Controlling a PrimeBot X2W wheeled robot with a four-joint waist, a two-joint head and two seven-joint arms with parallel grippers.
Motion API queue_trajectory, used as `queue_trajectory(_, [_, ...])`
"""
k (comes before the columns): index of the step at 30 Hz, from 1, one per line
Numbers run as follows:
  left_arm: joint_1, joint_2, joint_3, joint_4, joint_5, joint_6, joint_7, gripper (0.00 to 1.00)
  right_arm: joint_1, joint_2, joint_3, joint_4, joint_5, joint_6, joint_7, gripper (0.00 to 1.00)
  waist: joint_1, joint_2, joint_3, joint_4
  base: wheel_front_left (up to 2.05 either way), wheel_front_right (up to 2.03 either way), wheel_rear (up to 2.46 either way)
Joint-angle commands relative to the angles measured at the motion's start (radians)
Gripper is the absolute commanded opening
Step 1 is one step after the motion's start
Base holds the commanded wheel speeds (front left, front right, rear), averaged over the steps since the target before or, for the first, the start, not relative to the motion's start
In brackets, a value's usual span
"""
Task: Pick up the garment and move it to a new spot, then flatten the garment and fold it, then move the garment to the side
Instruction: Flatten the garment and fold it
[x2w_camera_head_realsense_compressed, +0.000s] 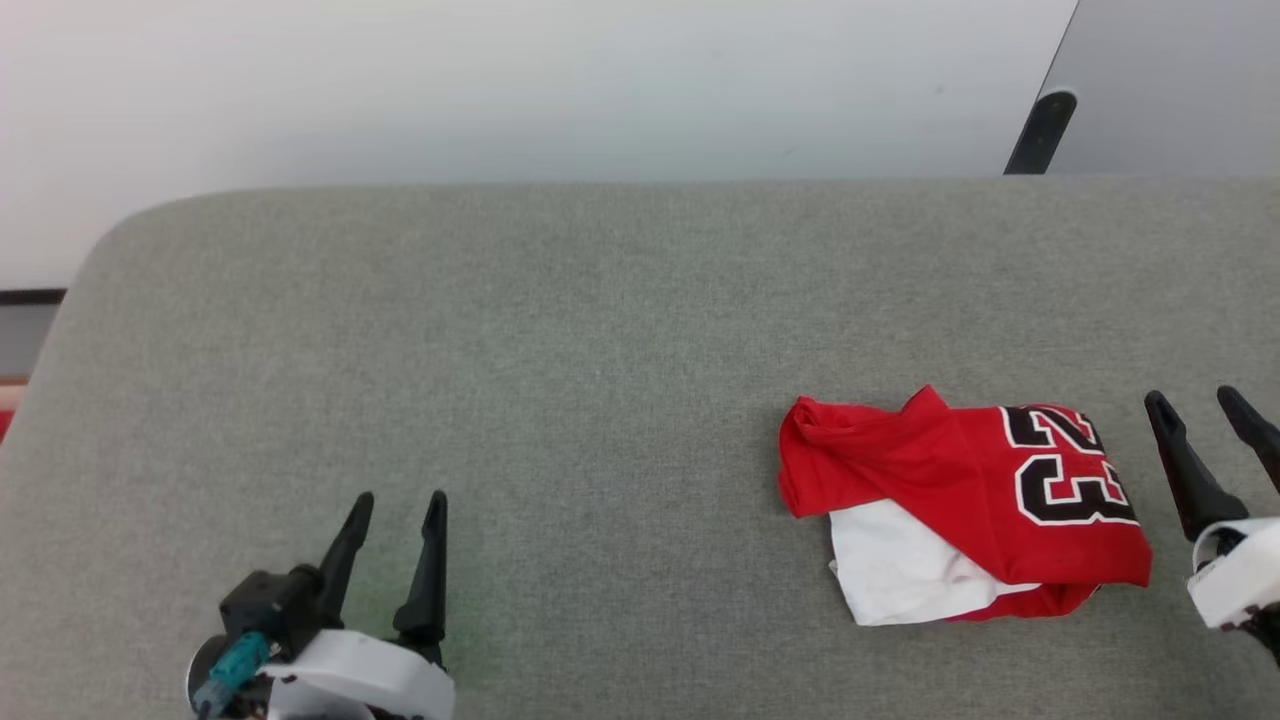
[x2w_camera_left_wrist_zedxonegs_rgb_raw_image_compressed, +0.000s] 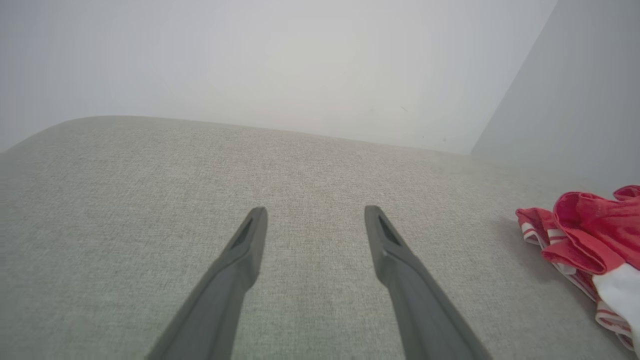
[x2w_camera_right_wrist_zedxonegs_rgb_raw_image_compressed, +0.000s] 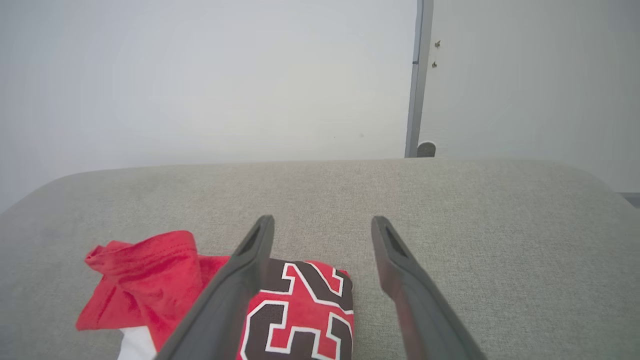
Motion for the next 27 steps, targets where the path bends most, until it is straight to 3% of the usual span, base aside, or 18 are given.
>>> queue_trajectory(1, [0.011, 0.003, 0.004, -0.002, 0.004, -0.002, -0.001, 1.0, 0.015, 0.003, -0.007, 0.003, -0.007, -0.002, -0.009, 1.0, 0.0, 0.0, -0.015, -0.009, 0.0, 0.0, 0.0])
queue_trajectory(13, [0.116, 0.008, 0.027, -0.067, 0.042, 0.0, 0.0, 1.0, 0.155, 0.086, -0.051, -0.003, -0.04, -0.002, -0.163, 1.0, 0.0, 0.0, -0.091, -0.016, 0.0, 0.0, 0.0])
queue_trajectory(27, [0.224, 0.003, 0.019, -0.135, 0.063, 0.015, 0.0, 1.0, 0.325, 0.204, -0.131, -0.139, -0.14, -0.002, -0.167, 1.0, 0.0, 0.0, -0.138, 0.009, 0.0, 0.0, 0.0])
